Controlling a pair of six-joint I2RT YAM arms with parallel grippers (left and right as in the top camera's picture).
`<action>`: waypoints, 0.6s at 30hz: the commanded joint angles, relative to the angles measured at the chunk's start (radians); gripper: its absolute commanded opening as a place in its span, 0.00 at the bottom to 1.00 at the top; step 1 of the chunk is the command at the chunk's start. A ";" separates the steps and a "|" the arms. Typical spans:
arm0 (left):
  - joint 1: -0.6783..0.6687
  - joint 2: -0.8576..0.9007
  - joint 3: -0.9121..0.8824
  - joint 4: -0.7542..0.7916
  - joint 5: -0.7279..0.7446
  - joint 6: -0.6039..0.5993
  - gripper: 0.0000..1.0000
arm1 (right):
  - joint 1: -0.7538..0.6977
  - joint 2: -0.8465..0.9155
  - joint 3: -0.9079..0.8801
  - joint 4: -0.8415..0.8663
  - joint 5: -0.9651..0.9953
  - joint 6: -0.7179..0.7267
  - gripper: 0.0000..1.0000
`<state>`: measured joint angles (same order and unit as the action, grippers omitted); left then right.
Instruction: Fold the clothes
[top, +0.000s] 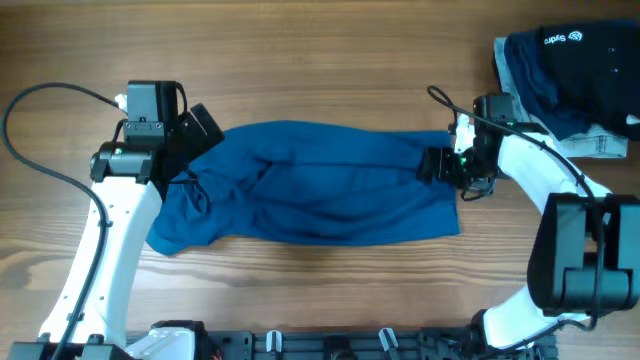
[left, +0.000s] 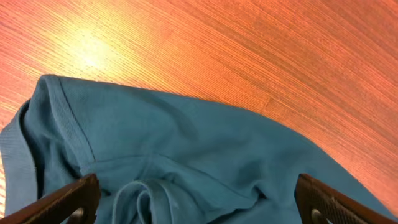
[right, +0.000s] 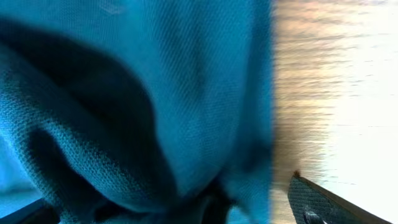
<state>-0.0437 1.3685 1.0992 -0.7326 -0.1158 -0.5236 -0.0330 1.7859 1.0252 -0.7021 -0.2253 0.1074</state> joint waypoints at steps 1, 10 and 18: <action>0.004 -0.011 0.016 -0.013 -0.017 0.023 1.00 | 0.000 0.079 -0.013 0.006 0.113 0.013 0.98; 0.004 -0.011 0.016 -0.028 -0.017 0.023 1.00 | -0.011 0.092 -0.006 0.006 -0.083 0.005 0.04; 0.004 -0.011 0.016 -0.041 -0.017 0.023 1.00 | -0.285 0.092 0.208 -0.103 -0.142 -0.076 0.04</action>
<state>-0.0437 1.3685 1.0992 -0.7708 -0.1158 -0.5198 -0.2913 1.8652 1.1519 -0.7792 -0.3374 0.0780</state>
